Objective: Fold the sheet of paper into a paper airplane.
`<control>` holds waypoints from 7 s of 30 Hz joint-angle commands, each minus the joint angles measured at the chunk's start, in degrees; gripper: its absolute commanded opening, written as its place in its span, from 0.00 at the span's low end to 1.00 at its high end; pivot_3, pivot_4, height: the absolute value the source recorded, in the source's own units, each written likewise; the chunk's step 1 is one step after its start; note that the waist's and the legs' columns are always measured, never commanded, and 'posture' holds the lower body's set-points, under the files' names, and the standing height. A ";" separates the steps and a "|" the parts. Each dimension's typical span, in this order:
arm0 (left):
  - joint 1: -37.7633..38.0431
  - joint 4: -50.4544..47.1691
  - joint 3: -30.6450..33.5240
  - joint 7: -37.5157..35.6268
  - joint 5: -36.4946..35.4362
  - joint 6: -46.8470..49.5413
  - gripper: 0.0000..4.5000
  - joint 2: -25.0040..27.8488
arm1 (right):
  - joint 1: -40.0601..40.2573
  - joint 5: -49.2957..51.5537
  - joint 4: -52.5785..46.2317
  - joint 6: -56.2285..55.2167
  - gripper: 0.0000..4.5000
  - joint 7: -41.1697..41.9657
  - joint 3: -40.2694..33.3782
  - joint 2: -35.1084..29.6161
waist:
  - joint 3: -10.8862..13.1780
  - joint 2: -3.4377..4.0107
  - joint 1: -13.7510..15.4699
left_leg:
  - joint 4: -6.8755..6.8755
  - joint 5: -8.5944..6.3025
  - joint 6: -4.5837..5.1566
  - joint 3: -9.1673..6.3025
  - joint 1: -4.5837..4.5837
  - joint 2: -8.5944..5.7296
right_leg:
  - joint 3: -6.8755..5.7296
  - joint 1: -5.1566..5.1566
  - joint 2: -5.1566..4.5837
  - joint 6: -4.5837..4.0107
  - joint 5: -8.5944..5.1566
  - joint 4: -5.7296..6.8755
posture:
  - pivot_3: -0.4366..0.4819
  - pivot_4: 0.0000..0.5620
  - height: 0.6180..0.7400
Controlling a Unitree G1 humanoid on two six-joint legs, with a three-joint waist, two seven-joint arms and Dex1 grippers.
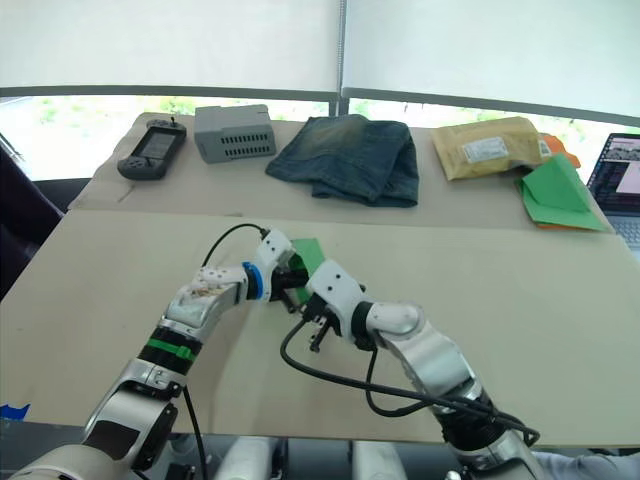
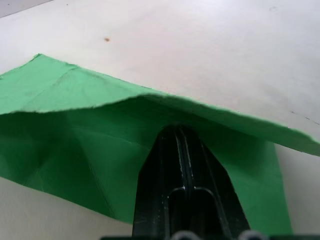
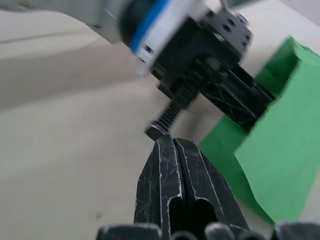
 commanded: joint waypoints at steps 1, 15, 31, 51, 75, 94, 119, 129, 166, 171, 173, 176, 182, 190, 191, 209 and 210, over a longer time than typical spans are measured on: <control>-0.10 -0.94 -0.92 -1.30 0.40 0.91 0.00 0.19 | 1.57 -2.89 -2.43 3.00 0.01 -8.25 -3.33 2.91 | 0.00 0.00 0.01 | 0.00 0.00 0.00 0.00 -0.02 0.00 | 0.00 -0.02 0.00 -0.01 0.00 0.00 | 0.48 0.27 1.00; -1.54 1.69 -1.40 -3.25 1.61 0.07 0.00 -0.71 | 8.15 -4.51 -5.83 -2.58 0.01 -19.18 -6.49 10.74 | 0.00 0.00 -0.02 | 0.01 0.00 0.00 0.00 -0.05 -0.01 | 0.00 -0.01 -0.01 0.09 -0.06 -0.04 | 0.48 0.27 1.00; 0.40 0.71 -0.03 -2.27 1.84 -0.16 0.00 -0.74 | 1.59 -6.06 9.84 -7.05 0.01 -19.23 -9.17 8.75 | 0.00 0.00 -0.18 | 0.00 0.00 0.00 0.00 -0.02 0.00 | 0.01 0.00 0.00 0.01 -0.01 -0.04 | 0.48 0.27 1.00; 4.77 -13.44 4.17 0.49 -1.56 5.53 0.00 1.87 | -15.49 0.75 20.91 -11.96 0.29 0.03 -13.89 -1.01 | 0.00 0.01 -1.52 | -0.04 0.00 0.00 -0.04 -0.05 0.01 | 0.00 -0.03 0.00 -0.13 0.08 -0.03 | 0.48 0.27 1.00; 11.16 -31.94 12.47 9.80 -9.77 16.81 0.00 6.15 | -45.01 -0.26 86.41 -35.12 0.82 15.85 -17.13 3.54 | 0.03 0.04 -1.80 | -0.12 0.00 -0.01 0.01 -0.09 -0.01 | 0.02 -0.10 -0.06 -0.33 0.20 -0.06 | 0.48 0.27 1.00; 12.21 -34.16 10.97 3.59 -12.66 10.79 0.00 10.37 | -24.29 7.55 49.76 -5.87 0.01 20.28 -22.61 -2.57 | 0.05 0.07 -1.28 | -0.15 -0.01 -0.02 -0.06 -0.20 -0.03 | 0.01 -0.16 -0.11 -0.33 0.21 -0.06 | 0.48 0.27 1.00; 14.66 -17.50 -8.31 -0.45 -0.24 -5.94 0.00 3.69 | -2.48 19.65 13.43 14.73 0.01 3.13 -29.46 -4.25 | 0.04 0.08 -1.15 | -0.10 0.01 -0.01 -0.04 -0.18 -0.03 | 0.04 -0.14 -0.03 -0.19 0.12 -0.04 | 0.48 0.27 1.00; 14.03 -15.87 -8.66 -1.50 1.27 -7.74 0.00 3.71 | -0.03 21.04 5.60 8.66 0.52 5.56 -30.82 -10.19 | 0.04 0.09 -1.13 | -0.09 0.01 -0.01 -0.05 -0.13 -0.03 | 0.04 -0.07 -0.04 0.04 -0.02 -0.06 | 0.48 0.27 1.00; 12.46 -14.50 -6.75 -3.62 1.39 -5.89 0.00 3.12 | 5.75 3.91 4.87 -17.34 0.01 2.93 -13.21 -11.76 | 0.04 0.09 -1.16 | -0.09 0.01 -0.01 -0.02 0.04 -0.02 | 0.05 0.06 -0.02 0.13 -0.08 -0.06 | 0.48 0.27 1.00; 12.12 -14.17 -6.93 -3.57 1.59 -5.93 0.00 2.91 | 6.61 3.22 4.14 -16.12 0.01 2.53 -11.54 -11.58 | 0.04 0.09 -1.14 | -0.09 0.01 -0.01 -0.02 0.04 -0.02 | 0.06 0.07 -0.02 0.13 -0.08 -0.06 | 0.48 0.27 1.00; 12.08 -14.19 -6.97 -3.62 1.59 -5.92 0.00 2.93 | 6.88 1.29 4.56 -17.49 0.01 2.57 -10.14 -12.52 | 0.04 0.09 -1.14 | -0.09 0.01 -0.01 -0.02 0.05 -0.01 | 0.05 0.07 -0.02 0.13 -0.08 -0.06 | 0.48 0.27 1.00; 11.98 -14.16 -6.98 -3.72 1.61 -5.93 0.00 3.02 | 6.80 -3.45 5.18 -21.64 0.01 2.19 -7.27 -14.12 | 0.04 0.09 -1.13 | -0.09 0.01 -0.01 -0.01 0.05 -0.02 | 0.06 0.07 -0.02 0.13 -0.08 -0.06 | 0.48 0.27 1.00; 11.74 -13.80 -7.06 -3.97 1.90 -6.19 0.00 3.35 | 7.43 -18.93 7.09 -35.50 0.01 -2.86 -0.15 -17.17 | 0.04 0.09 -1.13 | -0.08 0.01 -0.01 0.01 0.06 -0.02 | 0.06 0.07 -0.02 0.14 -0.08 -0.06 | 0.48 0.27 1.00; 11.31 -13.47 -6.64 -3.77 1.71 -6.17 0.00 3.13 | 10.30 -25.10 10.97 -41.46 0.01 -3.51 1.77 -16.03 | 0.03 0.08 -0.91 | -0.08 0.01 -0.01 0.03 0.08 -0.02 | 0.07 0.08 -0.02 0.13 -0.09 -0.06 | 0.48 0.27 1.00; 11.07 -13.48 -6.20 -3.52 1.36 -5.83 0.00 2.92 | 10.47 -25.18 11.26 -41.46 0.01 -3.19 1.66 -15.84 | 0.03 0.08 -0.89 | -0.07 0.01 -0.01 0.03 0.10 -0.02 | 0.07 0.11 -0.02 0.13 -0.09 -0.06 | 0.48 0.27 1.00; -0.67 -8.08 -0.96 3.29 -2.62 1.50 0.90 -6.34 | 11.46 -25.44 12.25 -40.44 0.00 -0.61 0.20 -12.75 | -0.01 0.03 -0.63 | -0.04 0.01 -0.01 0.03 0.20 -0.02 | 0.08 0.21 0.02 0.13 -0.09 -0.06 | 0.48 0.27 1.00; -1.29 -6.64 -1.00 3.63 -2.33 1.36 0.85 -6.96 | 11.58 -25.52 12.21 -40.40 0.00 -0.57 0.13 -12.62 | -0.01 0.03 -0.70 | -0.04 0.01 -0.01 0.03 0.21 -0.02 | 0.10 0.20 0.03 0.13 -0.09 -0.05 | 0.48 0.27 1.00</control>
